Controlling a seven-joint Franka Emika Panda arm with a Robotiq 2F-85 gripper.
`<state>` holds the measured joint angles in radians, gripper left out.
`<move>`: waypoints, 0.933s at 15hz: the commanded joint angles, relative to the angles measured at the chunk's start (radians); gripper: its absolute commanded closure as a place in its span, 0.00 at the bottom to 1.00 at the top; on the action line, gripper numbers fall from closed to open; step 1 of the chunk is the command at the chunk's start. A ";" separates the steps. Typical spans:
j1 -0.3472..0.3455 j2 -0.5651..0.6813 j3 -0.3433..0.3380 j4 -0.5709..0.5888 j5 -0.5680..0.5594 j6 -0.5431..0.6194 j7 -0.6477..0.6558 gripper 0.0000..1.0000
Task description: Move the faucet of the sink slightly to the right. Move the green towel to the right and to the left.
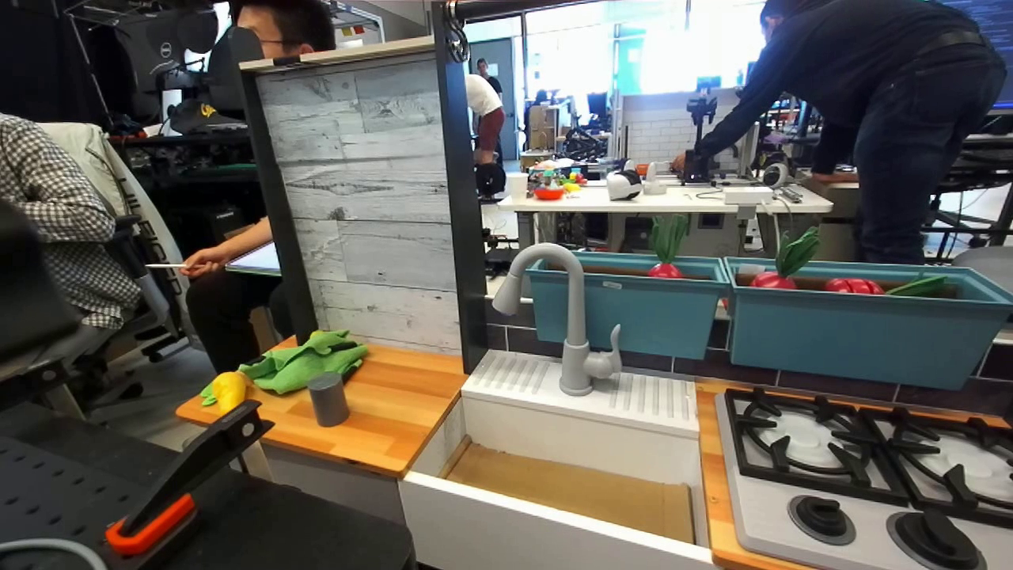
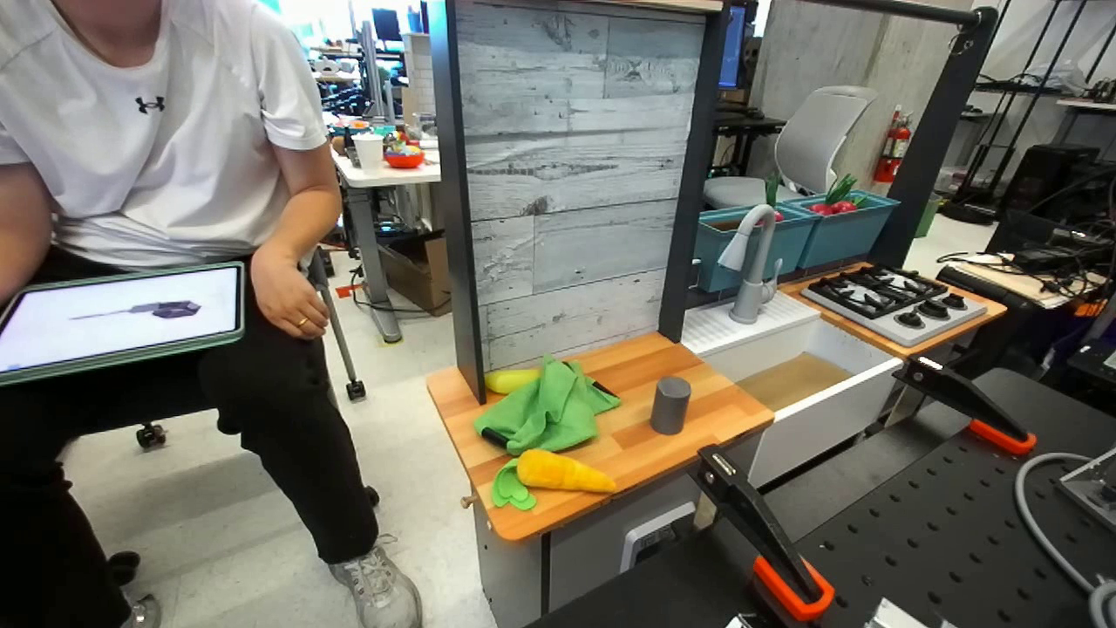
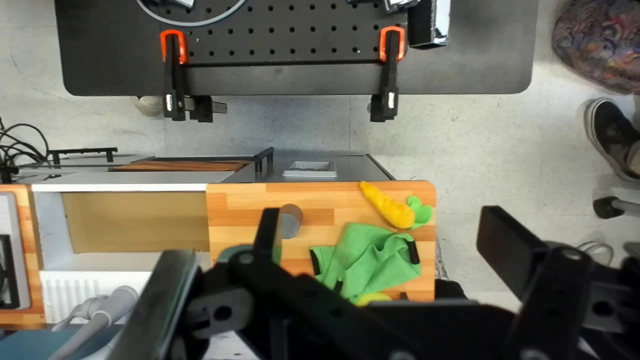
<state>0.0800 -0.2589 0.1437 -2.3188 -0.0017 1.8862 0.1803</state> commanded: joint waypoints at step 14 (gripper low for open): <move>-0.235 0.317 -0.267 -0.009 -0.071 0.597 0.067 0.00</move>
<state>-0.1467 -0.0224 -0.1015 -2.3622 -0.0715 2.3791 0.2025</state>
